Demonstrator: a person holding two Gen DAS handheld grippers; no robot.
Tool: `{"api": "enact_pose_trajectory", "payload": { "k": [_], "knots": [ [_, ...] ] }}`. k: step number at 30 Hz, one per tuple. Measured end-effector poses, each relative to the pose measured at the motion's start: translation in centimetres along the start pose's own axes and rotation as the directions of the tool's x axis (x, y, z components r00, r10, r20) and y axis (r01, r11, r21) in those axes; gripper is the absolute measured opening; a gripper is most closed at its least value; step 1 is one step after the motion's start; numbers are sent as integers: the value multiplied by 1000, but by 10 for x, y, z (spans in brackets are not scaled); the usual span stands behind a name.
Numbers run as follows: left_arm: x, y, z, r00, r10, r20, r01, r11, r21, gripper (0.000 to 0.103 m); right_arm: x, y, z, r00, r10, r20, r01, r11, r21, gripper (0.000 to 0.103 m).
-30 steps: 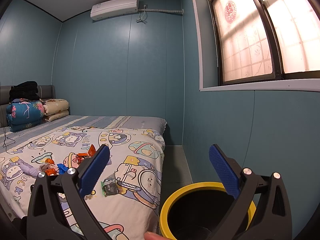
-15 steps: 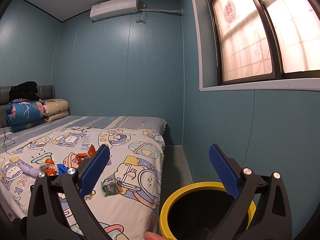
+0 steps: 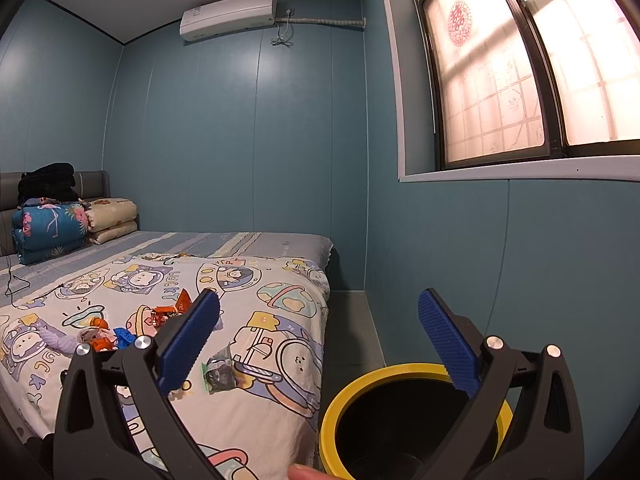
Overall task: Collect trash
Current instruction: 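Grasp the black plastic bag with the left tool while the right tool grasps the silver-green wrapper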
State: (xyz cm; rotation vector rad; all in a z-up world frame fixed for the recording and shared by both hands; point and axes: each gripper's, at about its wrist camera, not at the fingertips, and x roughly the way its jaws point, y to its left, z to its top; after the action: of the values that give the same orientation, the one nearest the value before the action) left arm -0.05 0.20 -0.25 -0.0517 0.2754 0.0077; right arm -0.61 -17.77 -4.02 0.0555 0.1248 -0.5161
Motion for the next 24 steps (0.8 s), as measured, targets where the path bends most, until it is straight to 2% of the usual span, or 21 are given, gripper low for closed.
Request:
{"api": "enact_pose_trajectory", "payload": {
  "k": [8,14,17,20,24],
  "knots": [
    [5,4,0,1000,-3,-21,3,1000,4,95,3,-1,-1,1000,-3,-3,3,1000,12,95],
    [16,13,1,999,45,-30,-45,999,12,95,10,0,-4,1000,1,16,-1,1000,22,95],
    [29,19,2,998,33,-54,-32,999,26,95,23,4,-8,999,34,26,-35,999,16,95],
    [45,28,-1,996,-4,-90,8,999,43,95,39,14,-13,996,86,-4,-86,996,-39,95],
    [74,41,-14,985,-59,-163,69,996,56,95,73,31,-27,972,205,-112,-215,973,-83,95]
  ]
}}
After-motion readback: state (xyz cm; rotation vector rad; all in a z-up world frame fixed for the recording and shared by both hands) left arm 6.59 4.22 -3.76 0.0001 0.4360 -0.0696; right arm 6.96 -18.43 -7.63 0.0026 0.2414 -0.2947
